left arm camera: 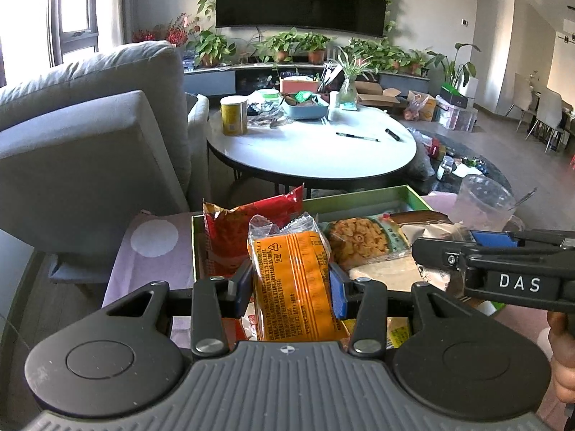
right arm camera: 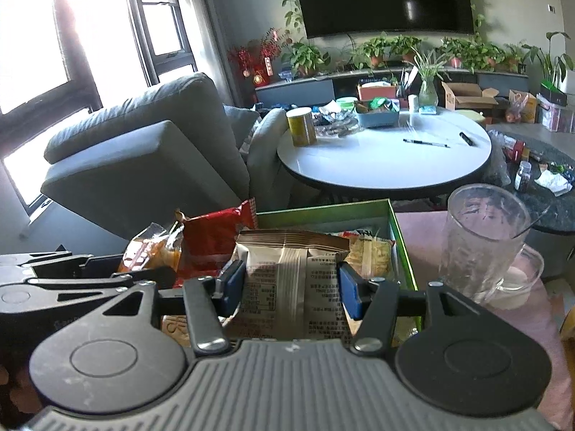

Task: Organize snacks
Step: 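Carry the orange bag and the cake over the green box with both grippers, then lower the orange bag and cake into the box and open both grippers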

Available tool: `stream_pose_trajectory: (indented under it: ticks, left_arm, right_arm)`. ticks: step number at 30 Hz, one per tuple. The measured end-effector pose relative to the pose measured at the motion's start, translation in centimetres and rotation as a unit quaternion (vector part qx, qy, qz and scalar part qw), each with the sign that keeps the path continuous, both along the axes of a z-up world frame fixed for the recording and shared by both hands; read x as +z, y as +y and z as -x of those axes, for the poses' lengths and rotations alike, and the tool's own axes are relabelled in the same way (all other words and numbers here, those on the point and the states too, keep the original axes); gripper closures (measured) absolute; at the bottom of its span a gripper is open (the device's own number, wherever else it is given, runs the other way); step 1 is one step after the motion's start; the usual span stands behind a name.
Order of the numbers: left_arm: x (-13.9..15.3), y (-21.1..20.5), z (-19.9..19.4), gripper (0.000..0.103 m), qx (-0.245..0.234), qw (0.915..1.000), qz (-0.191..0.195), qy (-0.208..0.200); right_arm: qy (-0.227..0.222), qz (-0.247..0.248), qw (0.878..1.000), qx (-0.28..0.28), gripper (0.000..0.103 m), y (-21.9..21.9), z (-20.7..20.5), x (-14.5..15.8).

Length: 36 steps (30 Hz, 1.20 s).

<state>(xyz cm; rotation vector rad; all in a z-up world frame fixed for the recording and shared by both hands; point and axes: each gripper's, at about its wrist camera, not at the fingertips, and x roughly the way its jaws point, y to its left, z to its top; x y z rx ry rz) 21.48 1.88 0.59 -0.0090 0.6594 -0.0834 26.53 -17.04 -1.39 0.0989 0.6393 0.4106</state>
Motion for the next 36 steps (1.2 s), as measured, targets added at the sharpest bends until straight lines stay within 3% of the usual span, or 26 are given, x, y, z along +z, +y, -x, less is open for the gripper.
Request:
stream_pose_trajectory:
  ticks: [20,24,36]
  left_arm:
    - [-2.3,0.0,-3.3,0.062,0.010,0.9992,-0.005,0.038]
    - [-2.4,-0.1,-3.1,0.050,0.012,0.9993,-0.012,0.035]
    - [-1.5,-0.3,-2.1,0.041,0.015,0.9994,-0.020,0.024]
  right_arm:
    - [0.026,0.002,1.000,-0.002,0.034,1.4,-2.7,-1.2]
    - [0.032,0.000,0.999,-0.007,0.034,1.6,-2.9,-1.4]
    - [0.037,-0.011,0.999,-0.020,0.034,0.4,-2.0,-1.0]
